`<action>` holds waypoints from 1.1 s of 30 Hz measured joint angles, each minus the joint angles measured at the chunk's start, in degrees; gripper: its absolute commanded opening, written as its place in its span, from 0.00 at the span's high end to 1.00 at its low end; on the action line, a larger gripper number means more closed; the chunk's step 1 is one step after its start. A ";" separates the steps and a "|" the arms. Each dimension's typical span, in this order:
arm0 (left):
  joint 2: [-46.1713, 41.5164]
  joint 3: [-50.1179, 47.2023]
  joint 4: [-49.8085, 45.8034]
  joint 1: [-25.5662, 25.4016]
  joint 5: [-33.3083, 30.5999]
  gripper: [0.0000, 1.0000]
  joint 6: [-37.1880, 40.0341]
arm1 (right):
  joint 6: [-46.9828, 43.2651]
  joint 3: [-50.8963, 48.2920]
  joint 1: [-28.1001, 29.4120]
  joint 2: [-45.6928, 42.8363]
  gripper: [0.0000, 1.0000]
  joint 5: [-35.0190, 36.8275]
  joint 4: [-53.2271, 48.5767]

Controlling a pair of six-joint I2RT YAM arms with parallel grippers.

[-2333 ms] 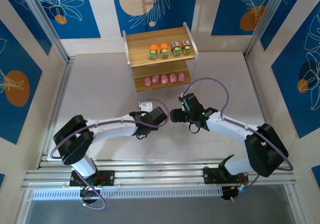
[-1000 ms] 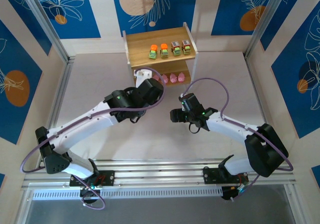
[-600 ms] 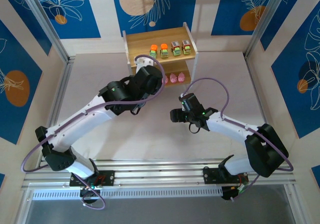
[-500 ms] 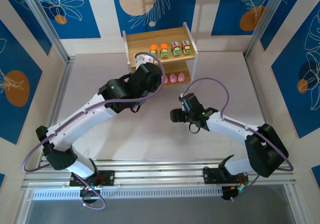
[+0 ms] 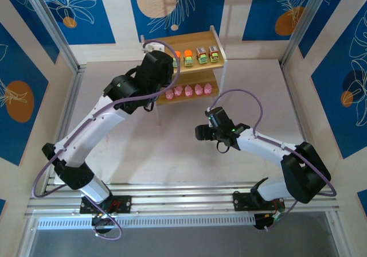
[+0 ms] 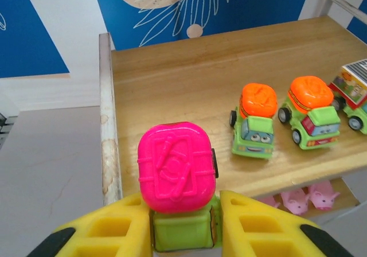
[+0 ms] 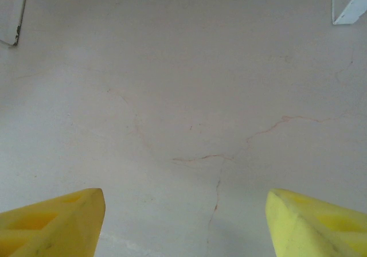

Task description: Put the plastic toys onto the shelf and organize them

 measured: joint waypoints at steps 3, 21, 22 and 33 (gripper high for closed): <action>1.64 1.11 0.02 1.22 0.68 0.72 1.11 | 0.00 0.00 0.00 0.00 0.26 0.00 -0.02; 6.80 2.97 0.31 6.54 5.25 0.73 2.60 | 0.00 0.00 -0.87 0.00 0.26 -0.22 0.00; 7.06 3.41 0.31 6.73 5.46 0.73 2.60 | 0.00 0.00 -0.92 0.00 0.26 -0.22 0.00; 8.92 5.31 0.59 8.07 6.82 0.73 2.58 | 0.02 0.00 -1.14 0.02 0.26 -0.44 0.00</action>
